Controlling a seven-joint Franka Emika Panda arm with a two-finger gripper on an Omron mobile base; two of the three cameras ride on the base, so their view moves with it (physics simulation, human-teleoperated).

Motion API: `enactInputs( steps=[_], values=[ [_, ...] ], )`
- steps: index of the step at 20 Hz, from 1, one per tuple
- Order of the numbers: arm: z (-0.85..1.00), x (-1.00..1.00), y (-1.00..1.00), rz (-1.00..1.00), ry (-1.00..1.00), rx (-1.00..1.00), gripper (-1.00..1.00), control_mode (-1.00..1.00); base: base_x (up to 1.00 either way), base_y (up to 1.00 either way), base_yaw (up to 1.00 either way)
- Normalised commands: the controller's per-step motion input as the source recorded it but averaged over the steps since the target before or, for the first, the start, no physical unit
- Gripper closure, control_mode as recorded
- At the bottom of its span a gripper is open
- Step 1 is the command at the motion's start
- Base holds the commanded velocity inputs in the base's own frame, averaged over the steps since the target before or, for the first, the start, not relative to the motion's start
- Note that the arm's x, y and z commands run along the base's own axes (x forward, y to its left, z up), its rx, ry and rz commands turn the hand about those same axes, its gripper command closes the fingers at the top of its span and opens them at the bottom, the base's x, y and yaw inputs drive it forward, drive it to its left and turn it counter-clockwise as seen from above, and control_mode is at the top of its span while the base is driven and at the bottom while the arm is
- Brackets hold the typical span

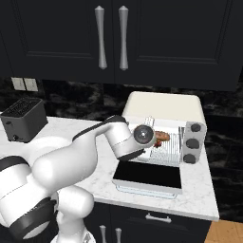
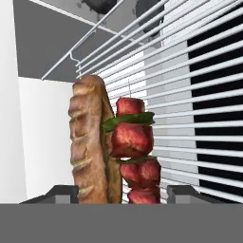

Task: Pick up the kebab skewer and baguette bread, and place them inside the toaster oven. Close the toaster oven door and start by setting the timer.

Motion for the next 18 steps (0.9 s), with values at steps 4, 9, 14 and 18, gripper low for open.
enactInputs(
  steps=[4, 9, 14, 18],
  values=[
    [0.00, 0.00, 0.00, 0.00, 0.00, 0.00, -1.00, -1.00, 0.00, 0.00, 0.00],
    [0.20, -0.10, -0.03, 0.00, -0.02, 0.00, -1.00, -1.00, 0.00, 0.00, 0.00],
    [0.53, -0.44, -0.17, 0.00, -0.03, -0.01, -1.00, -1.00, 0.00, 0.00, 0.00],
    [0.08, -0.43, -0.14, 0.06, 0.00, -0.17, -1.00, -1.00, 0.00, 0.00, 0.00]
  ],
)
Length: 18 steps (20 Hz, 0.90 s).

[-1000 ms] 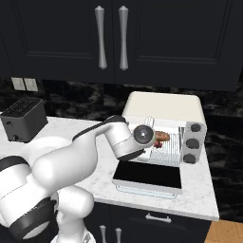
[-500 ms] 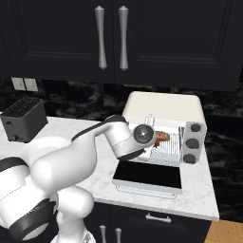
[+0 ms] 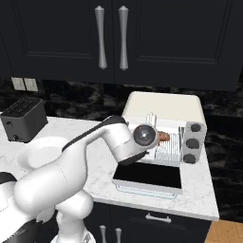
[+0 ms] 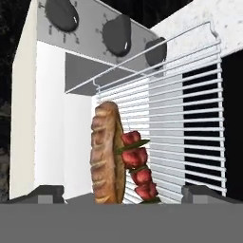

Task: Pick up the kebab skewer and baguette bread, and place them inside the toaster oven. Close the toaster oven door and start by setting the timer.

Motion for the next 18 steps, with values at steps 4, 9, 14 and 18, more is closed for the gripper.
enactInputs(
  steps=[4, 9, 14, 18],
  values=[
    [-0.07, 0.00, -0.16, 0.10, -0.02, -0.19, -1.00, -1.00, 0.00, 0.00, 0.00],
    [-0.32, -0.05, -0.31, 0.28, -0.02, -0.24, -1.00, -1.00, 0.00, 0.00, 0.00],
    [-0.32, -0.07, -0.32, 0.35, 0.00, -0.26, -1.00, -1.00, 0.00, 0.00, 0.00],
    [-0.34, -0.07, -0.11, 0.39, 0.00, -0.27, -1.00, -1.00, 0.00, 0.00, 0.00]
  ],
)
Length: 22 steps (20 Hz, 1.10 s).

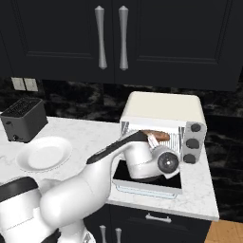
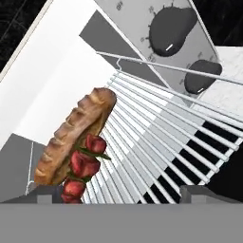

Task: Pick up the kebab skewer and baguette bread, and place them inside the toaster oven. Close the toaster oven door and start by setting the timer.

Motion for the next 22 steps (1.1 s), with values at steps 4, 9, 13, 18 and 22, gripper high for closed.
enactInputs(
  steps=[4, 9, 13, 18, 22],
  values=[
    [-0.28, -0.18, 0.34, 0.41, 0.00, -0.33, -1.00, -1.00, 0.00, 0.00, 0.00],
    [-0.19, -0.30, 0.72, 0.31, 0.00, -0.33, -1.00, -1.00, 0.00, 0.00, 0.00],
    [-0.10, -0.07, 0.58, 0.10, 0.00, -0.29, -1.00, -1.00, 0.00, 0.00, 0.00],
    [-0.08, 0.00, 0.19, 0.00, -0.03, -0.24, -1.00, -1.00, 0.00, 0.00, 0.00],
    [-0.03, 0.06, -0.16, 0.05, -0.04, -0.03, -1.00, -1.00, 0.00, 0.00, 0.00]
  ],
)
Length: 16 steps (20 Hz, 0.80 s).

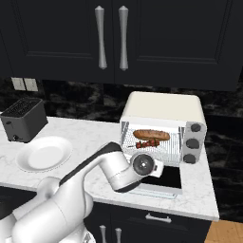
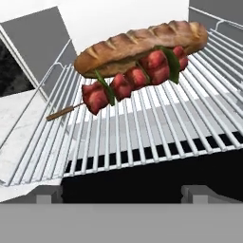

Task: Pick up the kebab skewer and baguette bread, and place them inside the toaster oven. Close the toaster oven door and start by setting the timer.

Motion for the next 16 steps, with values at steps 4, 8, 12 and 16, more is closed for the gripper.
enactInputs(
  steps=[4, 8, 12, 16],
  values=[
    [0.00, 0.07, -0.12, 0.02, -0.12, -0.02, -1.00, -1.00, 0.00, 0.00, 0.00],
    [0.00, 0.01, -0.11, 0.01, -0.16, -0.03, -1.00, -1.00, 0.00, 0.00, 0.00],
    [0.00, 0.13, -0.24, 0.00, -0.08, -0.01, -1.00, -1.00, 0.00, 0.00, 0.00],
    [0.00, 0.06, -0.08, 0.00, -0.03, -0.07, -1.00, -1.00, 0.00, 0.00, 0.00]
  ],
)
